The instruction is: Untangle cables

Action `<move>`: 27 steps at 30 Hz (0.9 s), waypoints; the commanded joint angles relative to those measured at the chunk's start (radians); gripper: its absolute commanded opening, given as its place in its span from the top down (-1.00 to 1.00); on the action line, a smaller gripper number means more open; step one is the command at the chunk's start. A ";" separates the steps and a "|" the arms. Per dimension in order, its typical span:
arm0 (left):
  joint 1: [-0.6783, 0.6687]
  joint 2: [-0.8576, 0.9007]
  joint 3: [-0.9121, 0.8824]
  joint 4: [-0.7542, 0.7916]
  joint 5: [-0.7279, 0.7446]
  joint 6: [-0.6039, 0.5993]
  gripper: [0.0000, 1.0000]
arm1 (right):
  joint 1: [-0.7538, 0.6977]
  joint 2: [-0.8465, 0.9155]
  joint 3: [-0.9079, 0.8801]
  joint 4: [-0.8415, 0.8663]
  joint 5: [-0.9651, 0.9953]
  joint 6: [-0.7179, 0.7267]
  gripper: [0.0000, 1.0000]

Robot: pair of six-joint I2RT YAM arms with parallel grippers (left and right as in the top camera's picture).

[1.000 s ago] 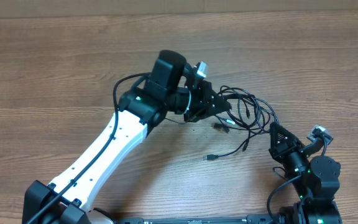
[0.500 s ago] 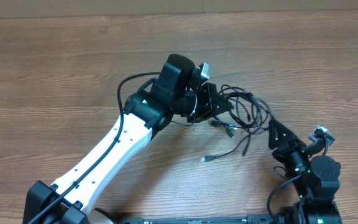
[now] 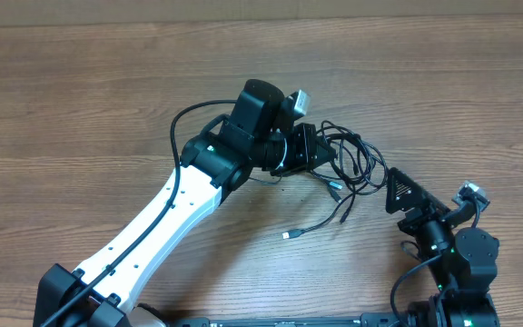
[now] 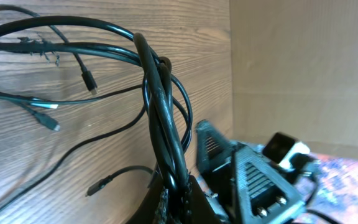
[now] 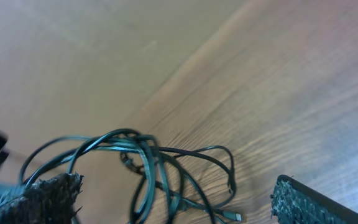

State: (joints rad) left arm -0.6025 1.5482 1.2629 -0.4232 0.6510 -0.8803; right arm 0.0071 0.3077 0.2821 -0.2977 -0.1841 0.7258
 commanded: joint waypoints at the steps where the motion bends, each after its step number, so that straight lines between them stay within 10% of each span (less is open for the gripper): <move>1: -0.009 -0.036 0.017 -0.006 -0.021 0.143 0.92 | -0.002 -0.003 0.006 0.036 -0.150 -0.261 -1.00; 10: -0.021 -0.036 0.017 -0.029 -0.044 0.148 0.91 | -0.002 -0.003 0.006 0.087 -0.604 -0.664 -1.00; 27: -0.114 -0.036 0.017 0.042 0.080 0.151 0.91 | -0.002 -0.003 0.006 0.062 -0.578 -0.734 -0.49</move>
State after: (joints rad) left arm -0.7139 1.5482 1.2629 -0.3923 0.6685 -0.7551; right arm 0.0071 0.3077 0.2821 -0.2390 -0.7918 0.0082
